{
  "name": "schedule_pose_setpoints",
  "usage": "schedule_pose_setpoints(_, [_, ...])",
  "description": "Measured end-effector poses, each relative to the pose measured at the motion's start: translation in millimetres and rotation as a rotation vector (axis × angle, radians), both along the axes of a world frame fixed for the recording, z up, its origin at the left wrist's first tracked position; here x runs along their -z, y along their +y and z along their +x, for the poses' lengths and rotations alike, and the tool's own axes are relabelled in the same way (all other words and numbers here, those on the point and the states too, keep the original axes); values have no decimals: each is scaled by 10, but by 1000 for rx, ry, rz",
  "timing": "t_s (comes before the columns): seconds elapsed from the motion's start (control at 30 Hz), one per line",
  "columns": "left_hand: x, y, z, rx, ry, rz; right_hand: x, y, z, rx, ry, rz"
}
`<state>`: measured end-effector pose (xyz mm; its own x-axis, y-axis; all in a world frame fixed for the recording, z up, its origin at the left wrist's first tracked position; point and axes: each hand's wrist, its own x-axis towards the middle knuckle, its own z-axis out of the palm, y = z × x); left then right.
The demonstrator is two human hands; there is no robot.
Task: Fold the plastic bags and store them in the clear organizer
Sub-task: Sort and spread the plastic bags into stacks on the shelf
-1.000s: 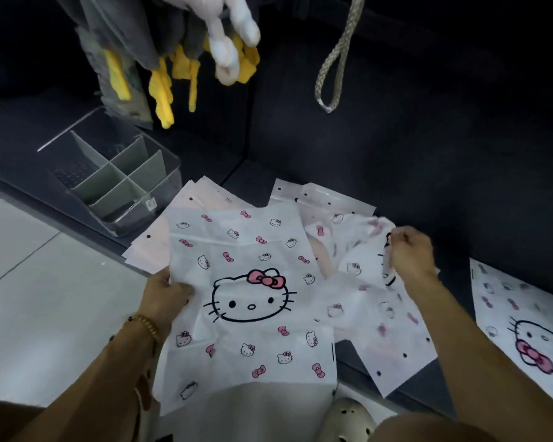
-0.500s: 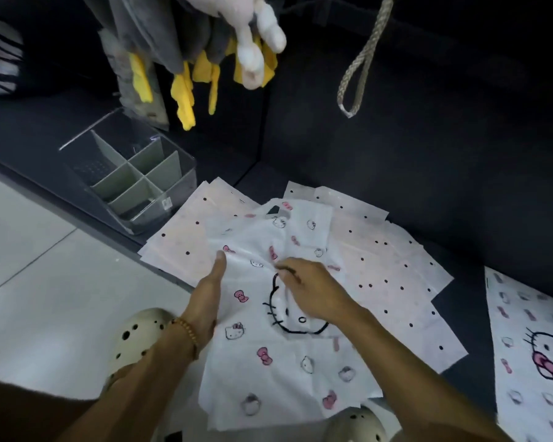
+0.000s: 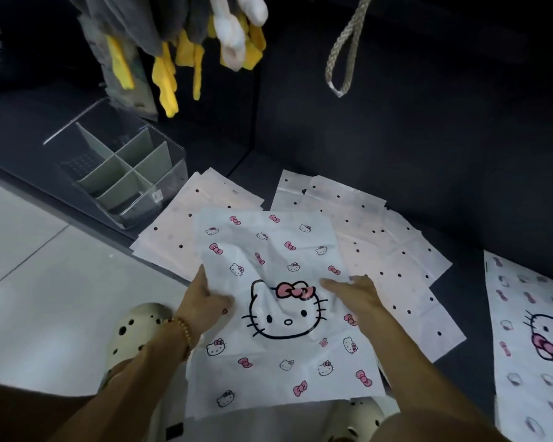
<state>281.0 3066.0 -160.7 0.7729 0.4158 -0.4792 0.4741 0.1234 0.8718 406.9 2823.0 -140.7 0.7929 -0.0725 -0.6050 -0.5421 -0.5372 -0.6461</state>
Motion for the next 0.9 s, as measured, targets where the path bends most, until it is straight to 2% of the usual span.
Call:
schedule_pose_setpoints(0.07, [-25,11,-21,30,-30,45,2,-52,33,-12,-17,89])
schedule_pose_setpoints(0.23, [-270,-122,63,99,-134,85,-191,-276,-32,-92,-178,143])
schedule_pose_setpoints(0.33, [-477,-376,234,195,-211,123,-338,-643,-104,-71,-327,134])
schedule_pose_setpoints(0.4, [-586,-659,350,292,-260,65,-440,-974,-171,-9,-422,113])
schedule_pose_setpoints(0.53, [-622,-1403,607,543,-198,-103,-602,-1870,-293,196,-479,-34])
schedule_pose_setpoints(0.6, [-570,-1849,732,690,-166,-102,-682,-2373,-375,303,-482,-123])
schedule_pose_setpoints(0.73, [-372,-2787,853,857,-147,-107,-761,-3288,-526,479,-466,-272])
schedule_pose_setpoints(0.83, [-205,-3406,988,906,-169,-59,-799,-3743,-505,573,-514,-392])
schedule_pose_setpoints(0.9, [-96,-3757,1078,860,-138,-68,-770,-3940,-452,620,-520,-573])
